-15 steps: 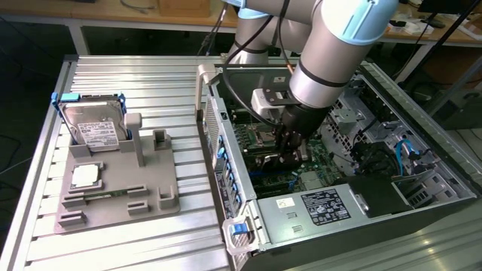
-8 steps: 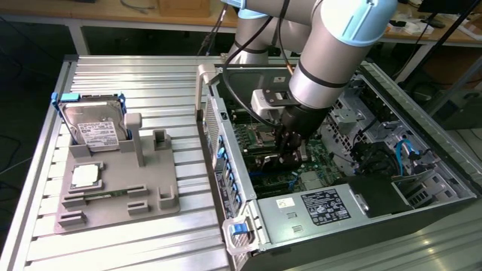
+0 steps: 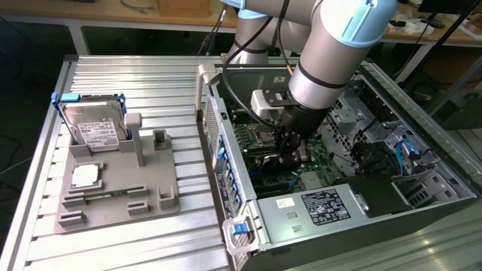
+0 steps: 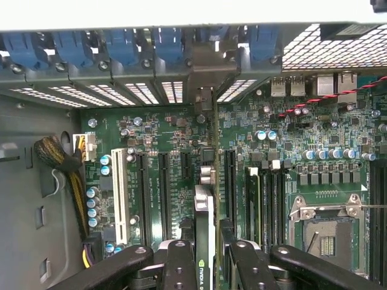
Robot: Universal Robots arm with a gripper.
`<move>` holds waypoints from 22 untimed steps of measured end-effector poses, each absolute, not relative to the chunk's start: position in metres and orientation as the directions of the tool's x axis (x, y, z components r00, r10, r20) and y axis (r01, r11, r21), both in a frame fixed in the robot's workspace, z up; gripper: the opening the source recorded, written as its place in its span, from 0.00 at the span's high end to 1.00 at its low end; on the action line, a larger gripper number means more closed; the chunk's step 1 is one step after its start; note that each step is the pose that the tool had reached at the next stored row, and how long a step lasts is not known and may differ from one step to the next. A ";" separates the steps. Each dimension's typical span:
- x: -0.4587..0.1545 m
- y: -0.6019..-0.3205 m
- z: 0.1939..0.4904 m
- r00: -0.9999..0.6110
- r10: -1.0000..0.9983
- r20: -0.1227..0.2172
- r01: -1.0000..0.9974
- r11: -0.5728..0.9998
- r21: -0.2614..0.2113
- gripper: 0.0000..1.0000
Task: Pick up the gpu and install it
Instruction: 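Insert the gpu into the slot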
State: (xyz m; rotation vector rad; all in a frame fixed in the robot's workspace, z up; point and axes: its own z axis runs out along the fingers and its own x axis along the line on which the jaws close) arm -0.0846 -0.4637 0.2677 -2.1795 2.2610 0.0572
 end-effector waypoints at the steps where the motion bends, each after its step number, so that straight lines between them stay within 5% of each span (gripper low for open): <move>1: -0.085 -0.464 0.268 -0.037 -0.999 -0.026 -0.999 0.036 0.026 0.73; 22: -0.085 -0.461 0.263 -0.037 -0.999 -0.026 -0.999 0.036 0.026 0.73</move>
